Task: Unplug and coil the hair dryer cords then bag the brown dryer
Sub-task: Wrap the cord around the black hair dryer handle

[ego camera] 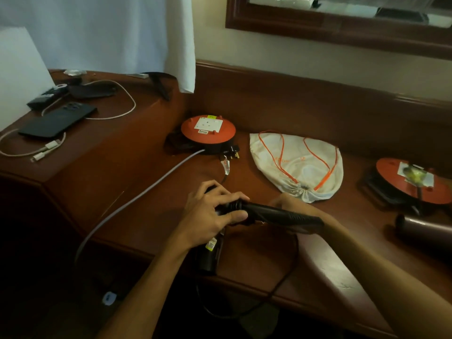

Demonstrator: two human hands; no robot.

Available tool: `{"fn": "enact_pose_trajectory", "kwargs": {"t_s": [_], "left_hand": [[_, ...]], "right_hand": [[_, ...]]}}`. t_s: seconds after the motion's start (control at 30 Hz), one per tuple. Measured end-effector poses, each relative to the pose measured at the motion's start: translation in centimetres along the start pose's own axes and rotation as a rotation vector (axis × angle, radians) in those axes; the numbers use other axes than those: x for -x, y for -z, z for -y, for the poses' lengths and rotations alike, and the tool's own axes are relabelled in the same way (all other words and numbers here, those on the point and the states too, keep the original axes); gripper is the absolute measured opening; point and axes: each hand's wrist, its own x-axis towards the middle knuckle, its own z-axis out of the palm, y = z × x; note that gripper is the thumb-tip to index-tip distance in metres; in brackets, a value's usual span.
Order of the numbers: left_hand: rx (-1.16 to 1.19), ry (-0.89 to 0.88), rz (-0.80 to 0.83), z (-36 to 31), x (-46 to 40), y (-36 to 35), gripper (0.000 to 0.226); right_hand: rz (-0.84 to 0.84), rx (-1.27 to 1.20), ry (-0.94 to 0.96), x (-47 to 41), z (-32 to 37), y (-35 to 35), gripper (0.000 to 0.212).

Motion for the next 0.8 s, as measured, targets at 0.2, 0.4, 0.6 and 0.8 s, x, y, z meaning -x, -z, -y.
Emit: {"fn": "enact_pose_trajectory", "kwargs": {"t_s": [0.2, 0.4, 0.6, 0.8], "left_hand": [[-0.248, 0.013, 0.159, -1.8, 0.0, 0.6, 0.071], [-0.502, 0.014, 0.504, -4.1, -1.7, 1.0, 0.09], [-0.404, -0.072, 0.626, -3.6, -4.5, 1.8, 0.028], [-0.245, -0.02, 0.561, -2.9, -4.1, 2.4, 0.055]], "right_hand": [[0.154, -0.102, -0.063, -1.6, 3.5, 1.5, 0.047], [0.442, -0.18, 0.033, 0.4, 5.4, 3.1, 0.017], [0.327, -0.035, 0.118, 1.7, 5.8, 2.5, 0.018], [0.036, -0.022, 0.159, 2.0, 3.6, 3.4, 0.037]]}}
